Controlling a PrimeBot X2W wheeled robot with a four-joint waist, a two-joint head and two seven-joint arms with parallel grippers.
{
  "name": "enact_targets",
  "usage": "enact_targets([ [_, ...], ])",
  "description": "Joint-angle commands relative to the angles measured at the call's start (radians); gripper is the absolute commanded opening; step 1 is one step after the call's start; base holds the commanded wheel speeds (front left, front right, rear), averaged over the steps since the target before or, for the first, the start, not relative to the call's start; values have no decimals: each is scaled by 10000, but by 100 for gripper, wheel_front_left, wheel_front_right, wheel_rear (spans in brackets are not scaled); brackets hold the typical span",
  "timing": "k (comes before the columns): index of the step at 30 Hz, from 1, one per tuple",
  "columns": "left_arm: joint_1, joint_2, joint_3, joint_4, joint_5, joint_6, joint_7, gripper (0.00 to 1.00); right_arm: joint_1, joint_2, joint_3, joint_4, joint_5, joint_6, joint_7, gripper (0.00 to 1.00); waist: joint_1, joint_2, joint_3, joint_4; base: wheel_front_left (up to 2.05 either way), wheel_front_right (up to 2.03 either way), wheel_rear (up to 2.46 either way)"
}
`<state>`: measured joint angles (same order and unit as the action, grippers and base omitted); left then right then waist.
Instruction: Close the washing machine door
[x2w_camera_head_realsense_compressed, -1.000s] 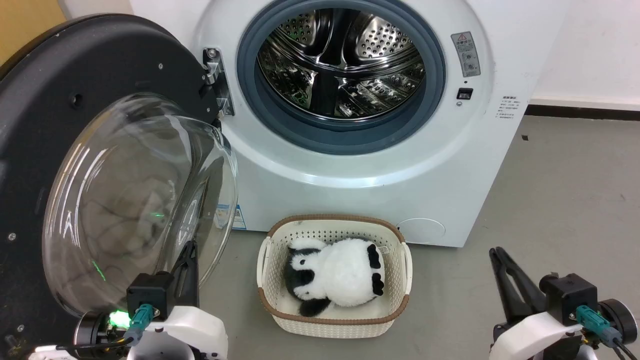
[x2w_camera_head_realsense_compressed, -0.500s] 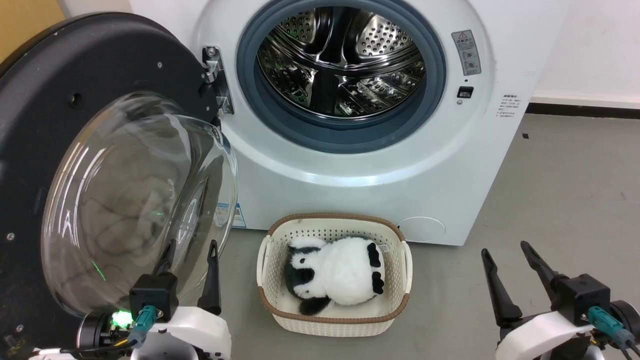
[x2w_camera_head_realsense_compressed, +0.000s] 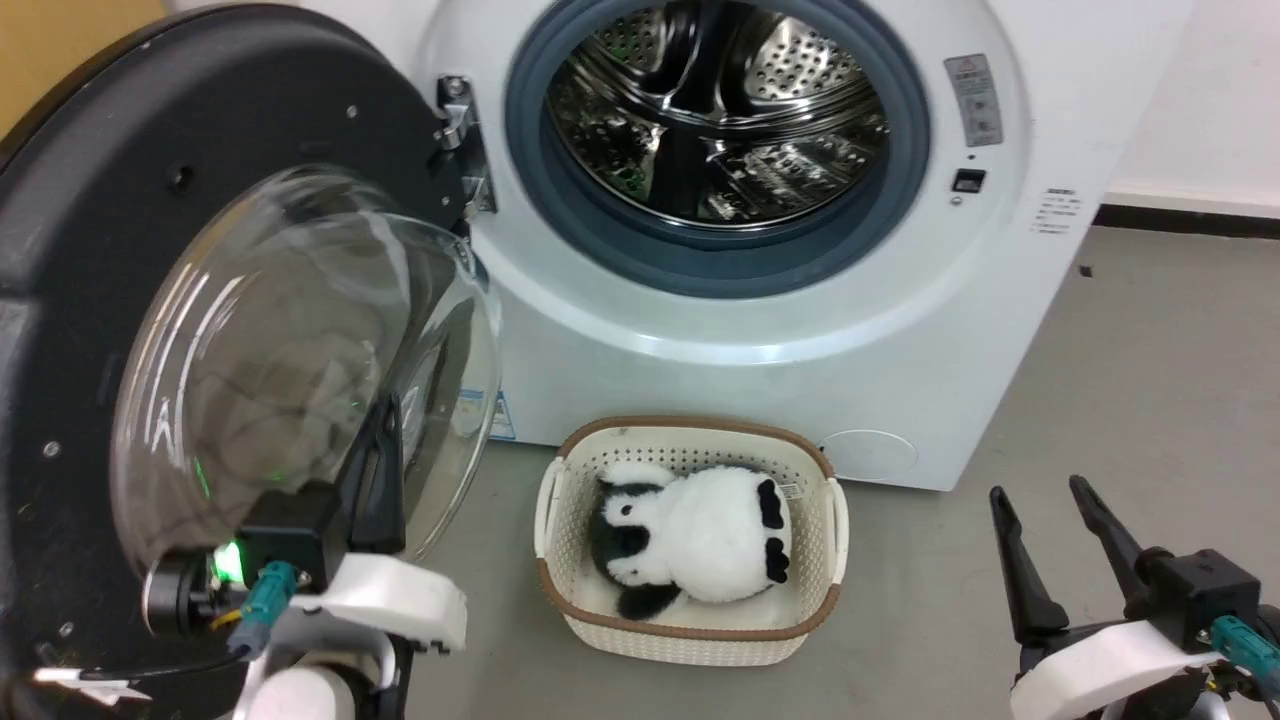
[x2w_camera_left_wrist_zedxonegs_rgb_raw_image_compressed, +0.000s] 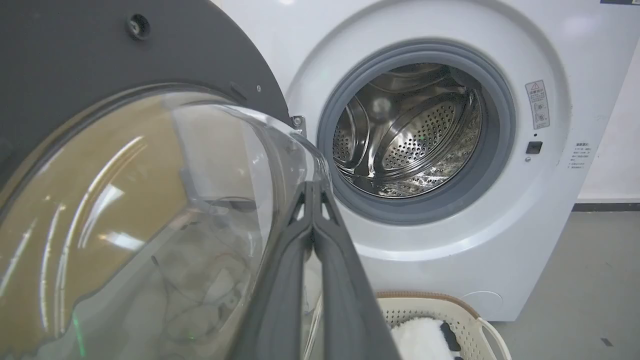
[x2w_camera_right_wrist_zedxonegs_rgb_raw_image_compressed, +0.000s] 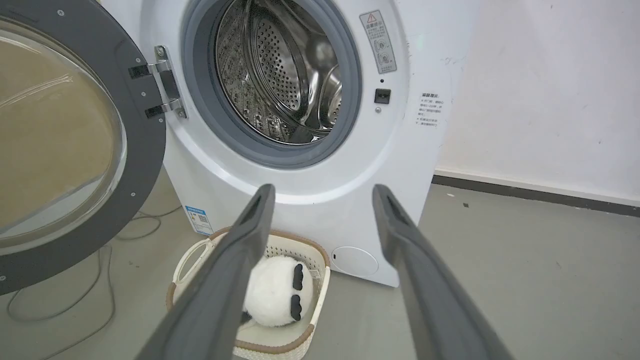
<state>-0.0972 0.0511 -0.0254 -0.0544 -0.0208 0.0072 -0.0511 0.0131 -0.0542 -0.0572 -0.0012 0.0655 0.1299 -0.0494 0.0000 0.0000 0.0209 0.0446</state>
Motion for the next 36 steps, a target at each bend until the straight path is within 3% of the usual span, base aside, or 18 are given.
enact_targets([
  [1, -282, 16, -18, -135, -42, -57, -102, 0, -168, 9, -69, 11, 105, 2, -121, 100, 0, 0, 34, 105, 0, 0, 0],
  [19, -2068, 3, 712, -1272, -1139, -513, -458, 0, -252, 15, -506, 3, 415, 3, -476, 100, 0, 0, 169, 1429, 0, 0, 0],
  [29, -2870, 251, 1829, -1645, -2716, -627, -666, 0, -445, 18, -442, 109, 559, 4, -685, 100, 0, 0, 316, 2023, 0, 0, 0],
  [36, -2972, 506, 3449, -836, -4987, -736, -875, 0, -575, 21, -528, 194, 702, 4, -893, 100, 0, 0, 474, 2496, 0, 0, 0],
])
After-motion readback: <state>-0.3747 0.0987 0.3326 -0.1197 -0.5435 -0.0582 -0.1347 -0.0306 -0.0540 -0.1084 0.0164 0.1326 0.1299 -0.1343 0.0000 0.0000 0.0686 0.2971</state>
